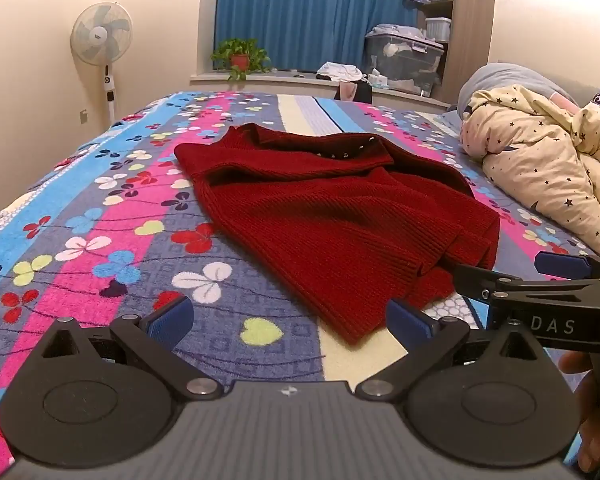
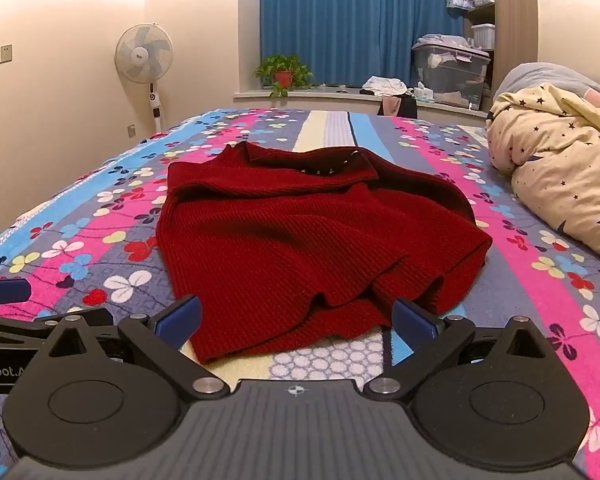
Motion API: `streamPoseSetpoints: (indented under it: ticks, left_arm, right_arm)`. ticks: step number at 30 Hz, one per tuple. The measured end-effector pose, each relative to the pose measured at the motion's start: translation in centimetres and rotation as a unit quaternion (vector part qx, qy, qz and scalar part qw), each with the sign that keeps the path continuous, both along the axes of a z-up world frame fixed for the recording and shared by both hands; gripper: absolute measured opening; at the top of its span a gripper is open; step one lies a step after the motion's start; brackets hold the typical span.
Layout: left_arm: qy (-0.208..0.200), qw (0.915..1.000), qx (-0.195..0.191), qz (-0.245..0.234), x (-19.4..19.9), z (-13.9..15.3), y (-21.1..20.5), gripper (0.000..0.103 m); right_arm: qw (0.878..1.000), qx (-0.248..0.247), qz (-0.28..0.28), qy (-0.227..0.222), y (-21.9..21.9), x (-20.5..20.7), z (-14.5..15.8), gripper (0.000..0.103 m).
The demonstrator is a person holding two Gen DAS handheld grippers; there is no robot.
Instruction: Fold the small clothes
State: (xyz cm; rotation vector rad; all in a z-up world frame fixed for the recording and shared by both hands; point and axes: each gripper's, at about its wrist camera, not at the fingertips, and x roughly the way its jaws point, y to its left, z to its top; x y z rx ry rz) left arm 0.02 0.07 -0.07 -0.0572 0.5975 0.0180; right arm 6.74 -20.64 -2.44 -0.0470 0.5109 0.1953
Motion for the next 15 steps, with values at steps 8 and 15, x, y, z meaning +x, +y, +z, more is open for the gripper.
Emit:
streamPoseSetpoints:
  ticks: [8,15]
  left_arm:
    - [0.001,1.0000,0.000,0.000,0.02,-0.01,0.02,0.102]
    - [0.000,1.0000,0.000,0.000,-0.01,-0.03,-0.01,0.102]
  right_arm:
    - [1.000,0.000,0.000,0.001,-0.02,0.03,-0.04,0.101]
    - [1.000,0.000,0.000,-0.001,-0.05,-0.03,-0.08,0.101]
